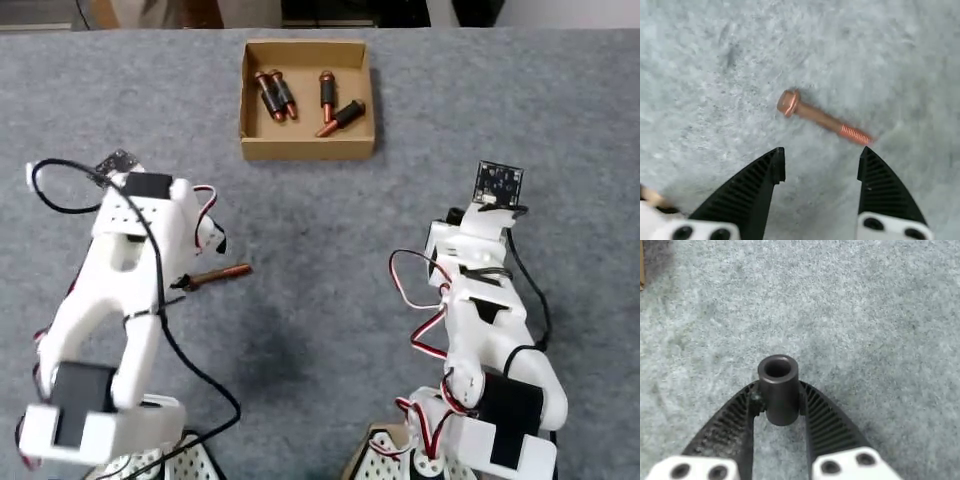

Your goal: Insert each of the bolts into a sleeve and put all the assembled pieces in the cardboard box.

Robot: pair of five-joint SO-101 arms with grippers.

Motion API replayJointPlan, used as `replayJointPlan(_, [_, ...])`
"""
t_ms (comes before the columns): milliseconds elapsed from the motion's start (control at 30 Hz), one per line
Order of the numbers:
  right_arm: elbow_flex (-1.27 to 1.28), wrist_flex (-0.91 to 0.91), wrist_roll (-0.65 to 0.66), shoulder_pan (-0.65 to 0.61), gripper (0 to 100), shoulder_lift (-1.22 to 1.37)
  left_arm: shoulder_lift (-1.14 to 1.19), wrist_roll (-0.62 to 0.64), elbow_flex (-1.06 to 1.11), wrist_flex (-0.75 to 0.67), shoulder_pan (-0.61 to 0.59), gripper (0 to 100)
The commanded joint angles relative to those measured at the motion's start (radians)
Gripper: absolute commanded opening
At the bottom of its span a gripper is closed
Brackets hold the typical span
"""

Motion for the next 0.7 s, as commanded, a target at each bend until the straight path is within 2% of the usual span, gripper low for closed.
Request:
replayJointPlan(0, [-0.041,-0.018,-0.008,0.01,0.2,-0.007,0.077,0.077,-0.034,-0.055,0.015,24])
replayJointPlan(400, [-0.042,-0.018,-0.008,0.01,0.2,-0.007,0.377,0.103,-0.114,-0.098,0.009,23])
replayJointPlan(500, [-0.044,-0.018,-0.008,0.01,0.2,-0.007,0.4,0.083,-0.118,-0.115,0.009,15])
replayJointPlan(600, [-0.044,-0.018,-0.008,0.01,0.2,-0.005,0.4,-0.005,-0.138,-0.112,0.017,2])
replayJointPlan(667, [-0.044,-0.018,-0.008,0.01,0.2,-0.005,0.4,-0.04,-0.149,-0.107,0.015,4])
